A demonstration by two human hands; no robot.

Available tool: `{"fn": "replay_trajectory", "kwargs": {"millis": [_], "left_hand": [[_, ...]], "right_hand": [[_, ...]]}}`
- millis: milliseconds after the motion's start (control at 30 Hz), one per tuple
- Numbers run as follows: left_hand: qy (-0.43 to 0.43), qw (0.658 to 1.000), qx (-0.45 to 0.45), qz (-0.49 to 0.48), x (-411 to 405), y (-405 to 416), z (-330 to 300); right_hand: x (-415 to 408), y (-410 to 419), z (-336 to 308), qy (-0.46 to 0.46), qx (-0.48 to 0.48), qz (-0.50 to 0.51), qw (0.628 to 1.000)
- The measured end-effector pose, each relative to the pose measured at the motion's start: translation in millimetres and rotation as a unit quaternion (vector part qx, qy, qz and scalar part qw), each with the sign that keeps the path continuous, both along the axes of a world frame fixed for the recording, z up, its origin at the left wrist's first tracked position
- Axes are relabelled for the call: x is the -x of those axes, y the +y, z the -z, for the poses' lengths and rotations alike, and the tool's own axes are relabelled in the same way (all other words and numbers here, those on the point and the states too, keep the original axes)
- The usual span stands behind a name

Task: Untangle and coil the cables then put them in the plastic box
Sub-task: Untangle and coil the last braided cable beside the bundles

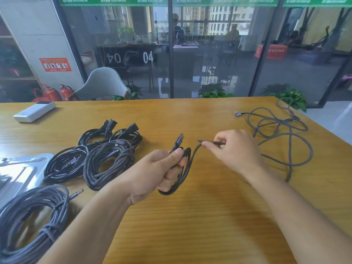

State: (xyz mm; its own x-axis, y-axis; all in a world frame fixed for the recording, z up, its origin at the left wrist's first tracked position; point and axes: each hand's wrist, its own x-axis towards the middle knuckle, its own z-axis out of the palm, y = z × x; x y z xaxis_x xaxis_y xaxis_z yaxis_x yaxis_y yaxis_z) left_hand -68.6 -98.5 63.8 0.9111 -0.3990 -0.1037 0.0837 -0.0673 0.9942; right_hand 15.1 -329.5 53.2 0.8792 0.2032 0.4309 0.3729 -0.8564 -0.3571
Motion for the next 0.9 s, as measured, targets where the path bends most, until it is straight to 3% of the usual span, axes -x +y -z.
{"fn": "replay_trajectory", "kwargs": {"millis": [167,300,433,767,900], "left_hand": [[-0.037,0.998,-0.041,-0.007,1.6,-13.1,6.5],[-0.057,0.995,-0.069,-0.048,3.0,-26.2,11.1],[-0.070,0.989,-0.034,-0.125,-0.4,-31.4,13.8],[-0.104,0.971,0.003,-0.214,-2.1,-35.8,18.0],[-0.156,0.951,-0.036,-0.265,-7.4,-23.6,16.6]], "right_hand": [[10.1,24.9,7.4,-0.041,-0.126,-0.027,0.991],[20.7,39.8,9.6,0.028,-0.219,-0.089,0.971],[28.7,46.0,3.7,0.131,-0.343,-0.142,0.919],[40.2,46.0,-4.1,0.117,-0.378,-0.196,0.897],[43.1,44.9,-8.1,0.226,-0.426,-0.276,0.832]]}}
